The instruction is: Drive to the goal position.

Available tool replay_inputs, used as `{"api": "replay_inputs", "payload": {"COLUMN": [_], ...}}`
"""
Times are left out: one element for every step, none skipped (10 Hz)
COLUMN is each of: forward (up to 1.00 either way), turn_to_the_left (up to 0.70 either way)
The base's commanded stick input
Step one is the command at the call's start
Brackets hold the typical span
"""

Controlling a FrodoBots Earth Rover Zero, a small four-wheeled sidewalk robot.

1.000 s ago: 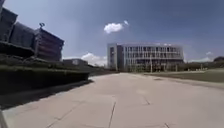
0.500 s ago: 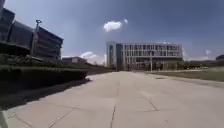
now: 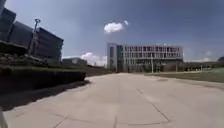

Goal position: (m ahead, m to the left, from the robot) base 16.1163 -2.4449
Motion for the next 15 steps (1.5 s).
{"api": "replay_inputs", "payload": {"forward": [0.70,0.70,0.70,0.70,0.70,0.70,0.70,0.70,0.70,0.70,0.70,0.70,0.70,0.70,0.70], "turn_to_the_left": [-0.34,-0.34,-0.16,0.01,0.01,0.01,0.01,0.01,0.01,0.01,0.01,0.01,0.01,0.01,0.01]}}
